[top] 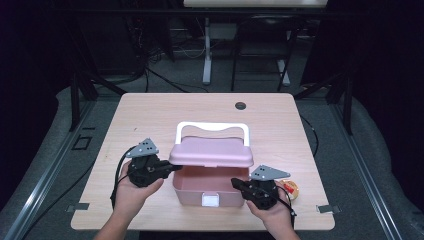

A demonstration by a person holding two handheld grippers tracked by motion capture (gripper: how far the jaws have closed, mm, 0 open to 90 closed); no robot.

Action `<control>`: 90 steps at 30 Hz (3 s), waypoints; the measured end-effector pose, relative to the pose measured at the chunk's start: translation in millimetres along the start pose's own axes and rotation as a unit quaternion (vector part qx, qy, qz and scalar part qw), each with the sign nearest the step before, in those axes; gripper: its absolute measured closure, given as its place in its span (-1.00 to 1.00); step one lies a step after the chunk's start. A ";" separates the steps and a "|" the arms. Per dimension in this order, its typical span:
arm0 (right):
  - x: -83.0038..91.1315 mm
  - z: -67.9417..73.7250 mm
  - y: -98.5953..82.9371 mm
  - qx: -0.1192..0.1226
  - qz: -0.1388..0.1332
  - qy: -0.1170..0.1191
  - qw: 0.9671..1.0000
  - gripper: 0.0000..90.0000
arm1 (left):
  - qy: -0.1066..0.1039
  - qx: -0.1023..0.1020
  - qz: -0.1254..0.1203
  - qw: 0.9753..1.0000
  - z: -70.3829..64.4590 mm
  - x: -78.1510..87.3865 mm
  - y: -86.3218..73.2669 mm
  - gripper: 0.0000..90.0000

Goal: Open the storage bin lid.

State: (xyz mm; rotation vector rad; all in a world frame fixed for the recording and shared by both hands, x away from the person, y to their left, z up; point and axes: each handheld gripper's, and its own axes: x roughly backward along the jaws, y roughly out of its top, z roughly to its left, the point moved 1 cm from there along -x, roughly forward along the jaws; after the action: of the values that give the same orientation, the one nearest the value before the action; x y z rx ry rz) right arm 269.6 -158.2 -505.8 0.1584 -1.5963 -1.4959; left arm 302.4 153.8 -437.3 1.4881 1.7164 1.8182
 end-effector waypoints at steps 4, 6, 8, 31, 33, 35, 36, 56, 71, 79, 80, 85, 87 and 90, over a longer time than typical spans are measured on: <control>-1.6 0.4 0.2 -0.002 0.001 0.000 1.000 1.00 | 0.000 0.001 0.000 1.000 -0.2 0.0 0.3 0.99; -1.8 0.8 0.2 -0.004 0.002 0.000 1.000 1.00 | 0.001 -0.001 -0.001 1.000 0.1 0.3 0.7 0.99; -1.7 0.1 0.0 -0.002 0.001 0.000 1.000 1.00 | -0.001 -0.001 0.001 1.000 0.2 1.1 1.2 0.99; -3.7 -1.5 -1.1 -0.008 -0.006 0.001 1.000 0.99 | 0.005 -0.001 -0.005 1.000 1.5 -0.9 6.0 0.99; -5.3 -1.6 -1.0 -0.007 -0.005 0.000 1.000 0.99 | 0.006 -0.001 -0.005 1.000 1.7 -0.2 7.0 0.99; -7.5 -1.2 -1.1 -0.007 -0.003 0.000 1.000 0.99 | 0.004 -0.003 -0.003 1.000 2.1 0.4 8.3 0.99; -8.2 -1.3 -1.2 -0.006 -0.003 0.000 1.000 0.99 | 0.007 -0.003 -0.004 1.000 1.9 0.4 8.9 0.99; -9.2 -2.6 -0.7 0.000 0.000 0.001 1.000 1.00 | 0.019 -0.008 -0.004 1.000 6.1 1.2 26.1 0.99; -8.9 -2.4 -0.9 0.001 0.002 0.002 1.000 1.00 | 0.024 -0.008 -0.008 1.000 10.0 1.1 35.3 0.99; -9.0 -2.3 -1.2 0.008 0.001 -0.001 1.000 1.00 | 0.027 -0.004 -0.011 1.000 11.4 0.3 40.7 0.99; -9.1 -2.2 -1.2 0.006 0.000 0.000 1.000 1.00 | 0.027 -0.005 -0.011 1.000 11.9 0.2 41.2 0.99; -8.9 -2.1 -1.2 0.006 0.000 0.001 1.000 1.00 | 0.027 -0.003 -0.012 1.000 13.5 0.0 43.4 0.99; -8.9 -2.0 -1.2 0.006 0.000 0.000 1.000 1.00 | 0.031 -0.003 -0.009 0.999 13.8 0.2 44.9 0.99; -8.9 -1.9 -1.3 0.006 0.000 0.000 1.000 1.00 | 0.030 -0.004 -0.011 0.999 14.8 -0.5 47.1 0.99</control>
State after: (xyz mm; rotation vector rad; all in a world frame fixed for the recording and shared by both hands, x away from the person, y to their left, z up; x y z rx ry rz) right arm 275.4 -154.2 -511.8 0.1657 -1.6055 -1.4858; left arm 335.3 149.0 -400.7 1.4192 1.7434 1.8755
